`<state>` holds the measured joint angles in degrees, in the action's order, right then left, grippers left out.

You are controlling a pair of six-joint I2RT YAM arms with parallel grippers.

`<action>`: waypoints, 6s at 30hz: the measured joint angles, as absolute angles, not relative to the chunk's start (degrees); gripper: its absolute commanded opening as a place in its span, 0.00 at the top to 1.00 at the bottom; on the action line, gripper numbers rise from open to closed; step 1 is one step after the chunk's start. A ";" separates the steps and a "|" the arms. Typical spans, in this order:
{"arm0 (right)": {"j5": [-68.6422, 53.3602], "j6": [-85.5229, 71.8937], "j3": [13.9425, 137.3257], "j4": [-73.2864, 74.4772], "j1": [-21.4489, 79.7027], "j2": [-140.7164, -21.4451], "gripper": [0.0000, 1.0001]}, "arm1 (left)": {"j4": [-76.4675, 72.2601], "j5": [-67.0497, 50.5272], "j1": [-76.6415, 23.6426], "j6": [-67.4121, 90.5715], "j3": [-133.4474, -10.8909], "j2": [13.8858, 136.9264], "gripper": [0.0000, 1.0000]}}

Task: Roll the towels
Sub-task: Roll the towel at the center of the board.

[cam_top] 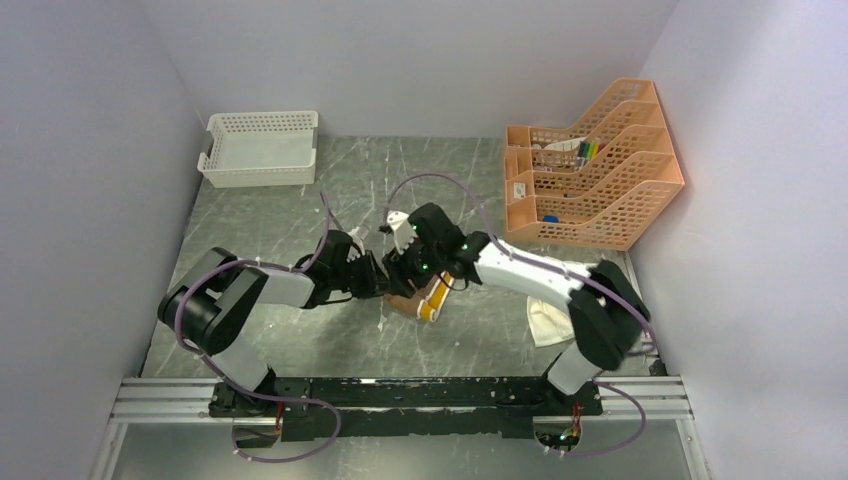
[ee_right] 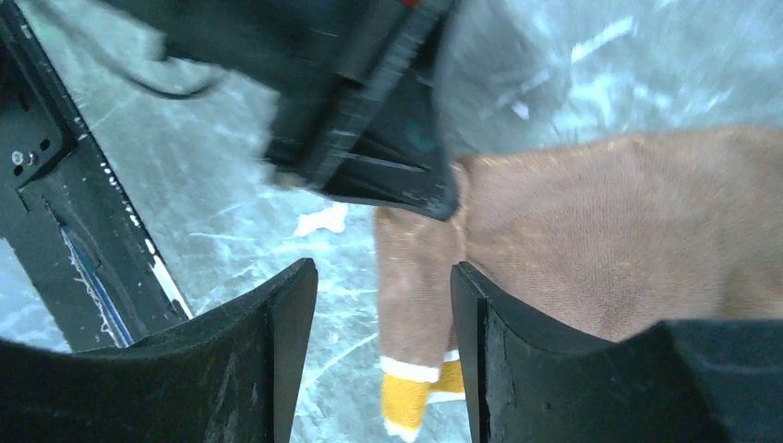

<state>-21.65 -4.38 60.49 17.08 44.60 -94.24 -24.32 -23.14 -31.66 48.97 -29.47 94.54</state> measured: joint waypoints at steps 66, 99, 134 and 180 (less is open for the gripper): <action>-18.98 -9.08 47.42 1.32 47.37 -95.09 1.00 | -0.73 -27.00 -19.38 39.59 -32.93 80.79 0.13; -53.67 -43.27 41.56 -23.31 29.28 -106.65 0.98 | -19.11 -34.76 -30.70 46.89 -25.08 82.98 0.21; -53.63 -45.87 39.88 -26.85 33.47 -108.86 0.95 | -36.49 -26.26 -32.80 59.86 -21.50 91.15 0.29; 19.03 -7.66 61.08 25.15 66.22 -95.24 0.44 | -13.89 -15.84 -33.17 51.81 -33.34 91.83 0.89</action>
<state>19.03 -7.66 61.08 25.15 66.22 -95.24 -13.89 -15.84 -33.17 51.81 -33.34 91.83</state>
